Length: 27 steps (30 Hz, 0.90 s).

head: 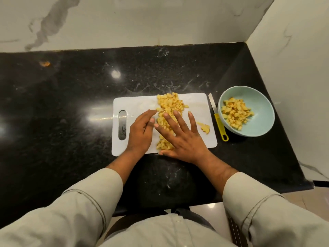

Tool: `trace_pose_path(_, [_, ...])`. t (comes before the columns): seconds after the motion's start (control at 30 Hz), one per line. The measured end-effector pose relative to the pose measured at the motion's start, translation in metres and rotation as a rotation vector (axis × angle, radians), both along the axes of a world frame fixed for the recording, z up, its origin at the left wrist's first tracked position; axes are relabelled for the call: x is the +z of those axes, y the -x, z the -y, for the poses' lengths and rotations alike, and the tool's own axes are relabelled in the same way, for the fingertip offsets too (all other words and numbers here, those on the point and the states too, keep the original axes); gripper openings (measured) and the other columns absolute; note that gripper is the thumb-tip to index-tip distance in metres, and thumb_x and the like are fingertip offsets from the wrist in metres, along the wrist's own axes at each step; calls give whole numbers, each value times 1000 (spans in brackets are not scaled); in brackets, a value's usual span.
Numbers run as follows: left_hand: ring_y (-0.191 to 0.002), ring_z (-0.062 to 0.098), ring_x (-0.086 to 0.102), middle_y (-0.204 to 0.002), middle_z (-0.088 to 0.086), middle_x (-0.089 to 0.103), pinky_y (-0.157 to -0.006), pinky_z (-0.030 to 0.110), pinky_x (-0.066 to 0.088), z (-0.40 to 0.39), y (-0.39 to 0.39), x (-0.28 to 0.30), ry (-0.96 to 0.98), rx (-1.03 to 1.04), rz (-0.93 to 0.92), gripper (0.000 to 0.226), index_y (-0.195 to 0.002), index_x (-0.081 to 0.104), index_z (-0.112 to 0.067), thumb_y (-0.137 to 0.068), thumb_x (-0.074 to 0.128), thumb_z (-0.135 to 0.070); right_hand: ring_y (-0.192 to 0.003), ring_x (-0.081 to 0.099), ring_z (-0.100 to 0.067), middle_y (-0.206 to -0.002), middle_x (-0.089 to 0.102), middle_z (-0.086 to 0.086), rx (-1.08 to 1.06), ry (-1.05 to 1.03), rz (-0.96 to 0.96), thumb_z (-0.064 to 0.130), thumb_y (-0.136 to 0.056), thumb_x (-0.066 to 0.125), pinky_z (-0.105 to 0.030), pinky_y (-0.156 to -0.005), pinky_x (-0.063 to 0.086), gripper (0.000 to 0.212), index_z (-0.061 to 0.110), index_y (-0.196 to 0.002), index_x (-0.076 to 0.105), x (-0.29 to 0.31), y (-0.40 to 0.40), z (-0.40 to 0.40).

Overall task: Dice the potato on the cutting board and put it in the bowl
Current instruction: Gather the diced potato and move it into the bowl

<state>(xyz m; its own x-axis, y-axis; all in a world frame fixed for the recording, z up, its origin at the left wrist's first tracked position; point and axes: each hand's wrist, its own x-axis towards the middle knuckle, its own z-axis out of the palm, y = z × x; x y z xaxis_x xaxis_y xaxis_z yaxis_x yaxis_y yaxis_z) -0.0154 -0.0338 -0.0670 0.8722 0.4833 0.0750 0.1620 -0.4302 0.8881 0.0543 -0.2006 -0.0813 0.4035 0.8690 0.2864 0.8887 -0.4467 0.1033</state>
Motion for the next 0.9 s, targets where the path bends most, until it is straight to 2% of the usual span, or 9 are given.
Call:
trace_pose_path(0.13, [-126, 13, 49, -126, -8, 55, -107, 18, 35, -1, 3, 0, 10, -11, 29, 31, -126, 61, -10, -98, 48, -7, -143, 28, -30, -153, 36, -7, 32, -76, 31, 54, -97, 39, -61, -107, 27, 57, 27, -147, 38, 7, -17, -18])
trace_pose_path(0.3, [-133, 11, 42, -135, 2, 52, -110, 13, 29, 2, 7, -1, 24, -13, 61, 34, -128, 60, -10, -97, 47, -15, -142, 31, -29, -149, 41, -10, 6, -101, -130, 50, -99, 36, -54, -112, 24, 55, 20, -144, 45, 16, -28, -14])
trace_pose_path(0.37, [-139, 15, 35, -136, 0, 51, -115, 22, 24, 2, 6, -2, -10, -28, 83, 34, -127, 60, -9, -96, 47, -13, -143, 28, -29, -150, 40, -10, 47, -67, -138, 58, -96, 38, -54, -112, 24, 62, 20, -144, 44, 15, -23, -3])
trace_pose_path(0.43, [-144, 17, 24, -141, 1, 48, -120, 36, 11, 4, 2, -5, -95, -16, 49, 35, -127, 60, -10, -96, 45, -14, -145, 23, -29, -153, 34, -9, 21, 45, -144, 69, -90, 39, -55, -113, 21, 73, 24, -147, 38, 12, -18, 2])
trace_pose_path(0.5, [-146, 18, 18, -147, 0, 42, -121, 42, 6, 6, -2, -7, -137, 19, -40, 35, -130, 59, -14, -99, 44, -17, -145, 22, -29, -154, 32, -9, -77, 103, -173, 68, -90, 35, -54, -114, 19, 72, 27, -149, 34, 11, -17, -5])
trace_pose_path(0.57, [-146, 18, 19, -151, 2, 37, -119, 46, 16, 7, -6, -8, -128, 22, -112, 35, -133, 55, -15, -101, 44, -18, -143, 28, -29, -152, 38, -9, -188, 65, -228, 60, -93, 34, -53, -113, 22, 65, 24, -148, 37, 15, -19, -18])
trace_pose_path(0.67, [-147, 17, 15, -155, 4, 30, -119, 43, 19, 8, -10, -9, -172, -5, -167, 38, -139, 49, -16, -102, 41, -23, -138, 36, -31, -145, 46, -12, -270, -80, -301, 51, -96, 36, -51, -110, 29, 58, 18, -142, 47, 21, -23, -25])
trace_pose_path(0.77, [-147, 19, 12, -157, 6, 24, -119, 41, 19, 8, -28, -7, -186, -27, -178, 42, -142, 44, -17, -102, 38, -31, -138, 36, -33, -144, 46, -15, -492, -234, -362, 46, -98, 38, -49, -109, 31, 55, 12, -140, 49, 19, -29, -7])
trace_pose_path(0.9, [-147, 23, 14, -156, 11, 25, -118, 39, 15, -7, -70, -1, -209, -87, -192, 50, -145, 39, -13, -102, 37, -38, -144, 23, -28, -153, 33, -14, -680, -230, -555, 41, -102, 34, -41, -118, 18, 54, 12, -147, 36, 11, -36, 3])
